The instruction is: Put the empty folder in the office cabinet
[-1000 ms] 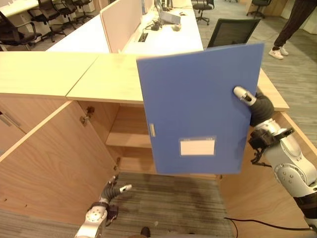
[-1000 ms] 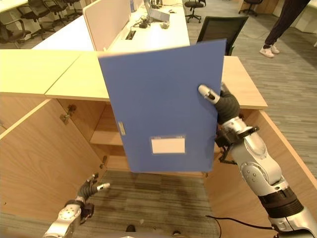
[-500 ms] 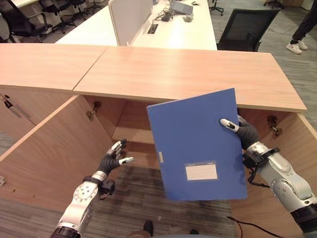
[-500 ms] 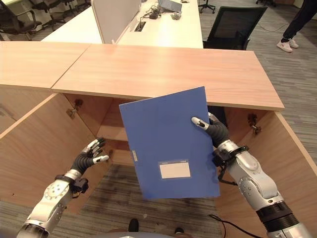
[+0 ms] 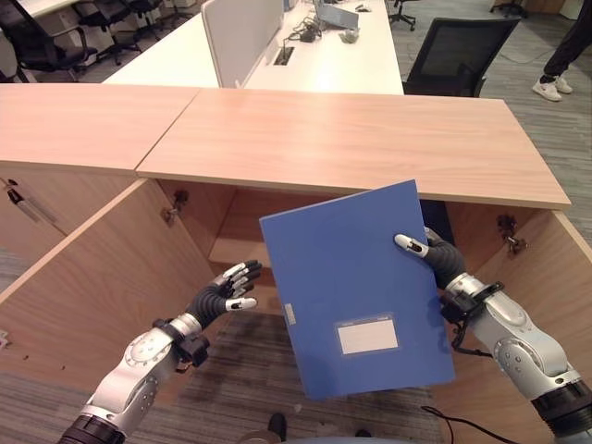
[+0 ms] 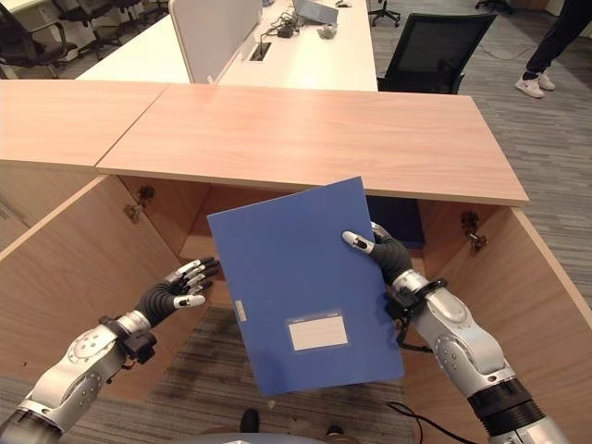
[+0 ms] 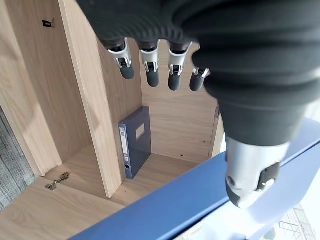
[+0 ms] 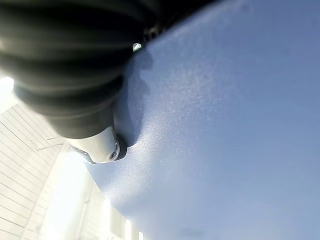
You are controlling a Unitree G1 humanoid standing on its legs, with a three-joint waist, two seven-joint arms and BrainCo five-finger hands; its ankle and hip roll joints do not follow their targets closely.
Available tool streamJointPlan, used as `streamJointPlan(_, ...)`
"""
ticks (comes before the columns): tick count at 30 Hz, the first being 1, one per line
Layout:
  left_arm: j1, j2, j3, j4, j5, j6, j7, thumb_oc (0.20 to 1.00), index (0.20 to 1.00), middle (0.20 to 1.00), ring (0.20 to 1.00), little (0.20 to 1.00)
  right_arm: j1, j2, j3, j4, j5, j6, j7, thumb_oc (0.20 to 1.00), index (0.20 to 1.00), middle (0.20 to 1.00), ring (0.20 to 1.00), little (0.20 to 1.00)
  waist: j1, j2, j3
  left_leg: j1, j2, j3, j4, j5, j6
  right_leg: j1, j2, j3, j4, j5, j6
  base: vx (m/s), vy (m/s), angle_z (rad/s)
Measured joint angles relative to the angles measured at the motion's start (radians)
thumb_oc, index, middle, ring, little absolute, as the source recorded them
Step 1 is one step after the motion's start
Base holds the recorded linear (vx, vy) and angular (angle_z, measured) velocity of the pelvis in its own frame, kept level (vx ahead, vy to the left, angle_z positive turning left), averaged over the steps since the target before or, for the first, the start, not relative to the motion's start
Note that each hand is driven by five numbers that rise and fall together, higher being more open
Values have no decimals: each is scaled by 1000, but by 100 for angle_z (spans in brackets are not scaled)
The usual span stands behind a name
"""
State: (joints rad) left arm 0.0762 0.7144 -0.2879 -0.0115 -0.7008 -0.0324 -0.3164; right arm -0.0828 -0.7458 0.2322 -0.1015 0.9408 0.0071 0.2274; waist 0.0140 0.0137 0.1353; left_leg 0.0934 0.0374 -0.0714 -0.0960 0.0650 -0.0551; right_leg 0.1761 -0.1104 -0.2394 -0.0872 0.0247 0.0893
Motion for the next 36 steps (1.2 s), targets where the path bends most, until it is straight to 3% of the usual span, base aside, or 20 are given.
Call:
streamJointPlan(12, 2, 5, -37, -7, -21, 48, -29, 1000, 1000, 1000, 1000, 1000, 0, 27, -1, 0, 1, 0, 0, 200, 200, 200, 200, 200, 0, 3, -1, -2, 0, -5, -3, 0, -1, 0, 0, -4, 0, 0, 0, 0, 0, 0)
streamJointPlan(19, 0, 19, -108, -33, -42, 71, -48, 1000, 1000, 1000, 1000, 1000, -5, 38, -1, 0, 0, -1, -11, 200, 200, 200, 200, 200, 0, 6, -2, -2, 0, -7, -2, 1, -1, 0, 1, -4, 0, 0, 0, 0, 0, 0)
streamJointPlan(36, -52, -19, -212, -80, -60, 113, -24, 1000, 1000, 1000, 1000, 1000, -17, 135, 1, 0, -19, -1, -48, 200, 200, 200, 200, 200, -5, 15, -5, -8, -1, -10, -1, 1, -1, -4, 1, -6, 0, -2, -3, 0, 0, 0)
